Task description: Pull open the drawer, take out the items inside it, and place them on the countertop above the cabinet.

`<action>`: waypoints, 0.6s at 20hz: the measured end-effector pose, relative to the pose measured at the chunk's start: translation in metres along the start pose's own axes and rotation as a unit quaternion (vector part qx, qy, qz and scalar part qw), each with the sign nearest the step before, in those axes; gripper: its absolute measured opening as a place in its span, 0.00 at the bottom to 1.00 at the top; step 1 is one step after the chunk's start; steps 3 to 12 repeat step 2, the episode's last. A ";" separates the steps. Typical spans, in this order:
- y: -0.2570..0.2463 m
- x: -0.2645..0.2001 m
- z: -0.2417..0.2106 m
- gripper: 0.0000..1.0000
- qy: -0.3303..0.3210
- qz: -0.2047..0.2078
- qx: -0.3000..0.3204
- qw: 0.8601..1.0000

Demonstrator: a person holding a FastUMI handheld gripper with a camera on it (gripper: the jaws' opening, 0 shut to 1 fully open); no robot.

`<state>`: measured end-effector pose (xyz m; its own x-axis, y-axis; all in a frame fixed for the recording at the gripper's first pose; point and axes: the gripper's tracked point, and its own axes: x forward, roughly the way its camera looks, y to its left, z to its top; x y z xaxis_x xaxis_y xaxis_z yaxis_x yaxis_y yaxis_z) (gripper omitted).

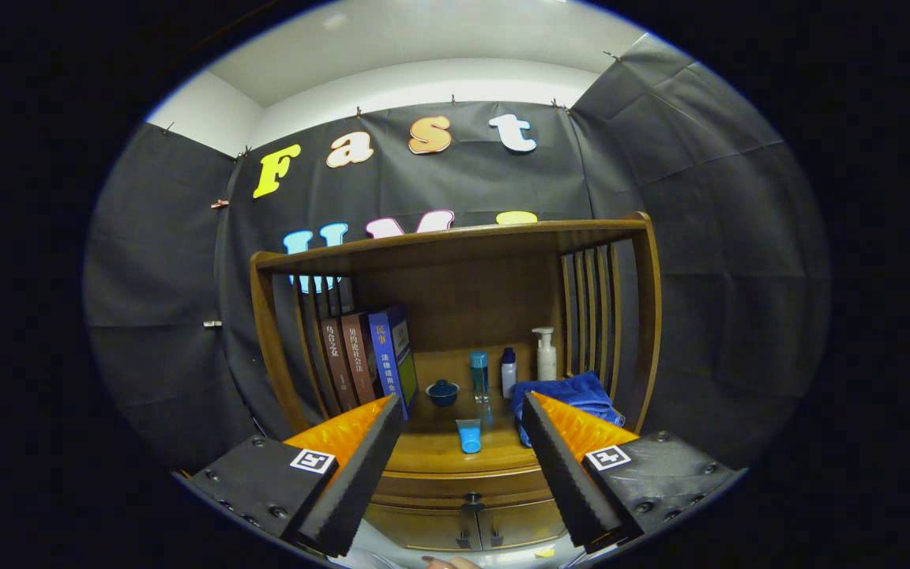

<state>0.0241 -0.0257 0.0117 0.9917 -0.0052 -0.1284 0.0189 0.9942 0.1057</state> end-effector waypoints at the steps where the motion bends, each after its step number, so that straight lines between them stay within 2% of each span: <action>1: 0.000 -0.001 0.002 0.99 -0.004 -0.001 0.000 1.000; 12: 0.000 -0.002 0.002 0.99 -0.006 -0.003 -0.003 1.000</action>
